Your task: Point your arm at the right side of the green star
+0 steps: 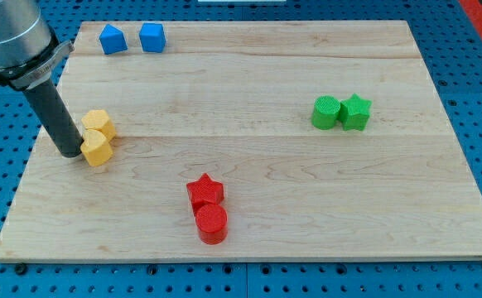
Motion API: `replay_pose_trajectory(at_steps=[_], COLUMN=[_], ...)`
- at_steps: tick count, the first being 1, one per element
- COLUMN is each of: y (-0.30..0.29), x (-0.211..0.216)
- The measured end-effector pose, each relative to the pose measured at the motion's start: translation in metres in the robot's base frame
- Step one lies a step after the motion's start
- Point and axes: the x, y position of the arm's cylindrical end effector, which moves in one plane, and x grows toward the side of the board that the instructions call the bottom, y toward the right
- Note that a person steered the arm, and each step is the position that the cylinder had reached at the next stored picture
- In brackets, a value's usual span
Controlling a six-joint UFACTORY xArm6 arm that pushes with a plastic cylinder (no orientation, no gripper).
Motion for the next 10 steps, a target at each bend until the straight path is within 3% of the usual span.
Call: replay_pose_trajectory(at_steps=[1, 2, 3, 4, 5, 7, 9, 10], y=[0.0, 0.012, 0.063, 0.118, 0.203, 0.439, 0.456, 0.408], x=[0.0, 0.028, 0.033, 0.007, 0.0, -0.01, -0.071, -0.078])
